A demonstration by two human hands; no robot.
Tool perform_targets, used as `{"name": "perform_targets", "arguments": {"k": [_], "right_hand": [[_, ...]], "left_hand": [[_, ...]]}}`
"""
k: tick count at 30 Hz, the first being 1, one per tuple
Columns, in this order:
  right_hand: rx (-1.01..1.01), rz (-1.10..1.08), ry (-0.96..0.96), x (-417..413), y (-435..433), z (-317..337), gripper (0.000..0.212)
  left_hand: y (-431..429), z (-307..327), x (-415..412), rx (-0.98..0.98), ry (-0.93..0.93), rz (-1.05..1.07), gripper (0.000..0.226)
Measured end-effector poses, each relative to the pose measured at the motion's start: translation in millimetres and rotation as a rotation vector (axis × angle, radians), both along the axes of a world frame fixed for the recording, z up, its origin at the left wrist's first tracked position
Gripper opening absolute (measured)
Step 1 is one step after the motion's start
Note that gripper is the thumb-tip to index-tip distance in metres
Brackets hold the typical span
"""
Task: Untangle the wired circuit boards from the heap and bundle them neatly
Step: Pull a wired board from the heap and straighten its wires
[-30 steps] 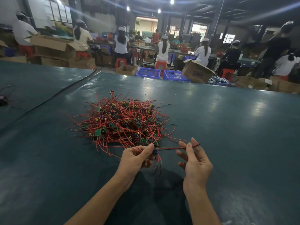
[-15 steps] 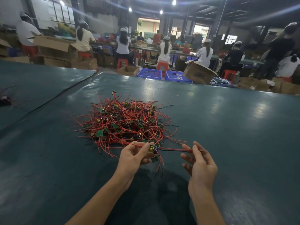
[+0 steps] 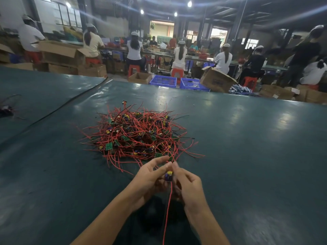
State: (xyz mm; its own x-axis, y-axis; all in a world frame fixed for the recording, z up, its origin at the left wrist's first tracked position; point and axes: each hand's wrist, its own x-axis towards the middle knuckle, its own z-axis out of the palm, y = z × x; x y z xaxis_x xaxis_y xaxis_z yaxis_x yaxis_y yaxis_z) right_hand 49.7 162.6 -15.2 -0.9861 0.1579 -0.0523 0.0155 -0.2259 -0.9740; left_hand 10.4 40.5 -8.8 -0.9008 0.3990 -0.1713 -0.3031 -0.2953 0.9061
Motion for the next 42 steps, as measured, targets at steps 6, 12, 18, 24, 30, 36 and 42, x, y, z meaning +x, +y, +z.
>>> {"name": "perform_targets", "arguments": {"k": [6,12,18,24,30,36,42], "right_hand": [[-0.259,-0.125,-0.075,1,-1,1,0.022],[-0.244,-0.298,0.031,1,1,6,0.02],[0.023,-0.222,0.186,4,-9,2,0.015],[-0.005,-0.272,0.097,3,-7,3,0.013],[-0.285,-0.473,-0.124,-5,7,15,0.021],[-0.491,-0.593,-0.131,-8,33,21,0.01],[-0.446,-0.605,-0.061,-6,38,19,0.014]], "left_hand": [[2,-1,1,0.145,-0.124,-0.009,0.049],[10,-9,10,-0.006,0.059,-0.041,0.03],[11,-5,16,0.008,0.124,0.098,0.044],[8,-2,9,-0.143,0.394,0.183,0.046],[9,-4,6,-0.182,0.396,0.151,0.047],[9,-4,6,-0.2,0.393,0.102,0.043],[8,-4,9,-0.135,0.375,0.138,0.041]]}}
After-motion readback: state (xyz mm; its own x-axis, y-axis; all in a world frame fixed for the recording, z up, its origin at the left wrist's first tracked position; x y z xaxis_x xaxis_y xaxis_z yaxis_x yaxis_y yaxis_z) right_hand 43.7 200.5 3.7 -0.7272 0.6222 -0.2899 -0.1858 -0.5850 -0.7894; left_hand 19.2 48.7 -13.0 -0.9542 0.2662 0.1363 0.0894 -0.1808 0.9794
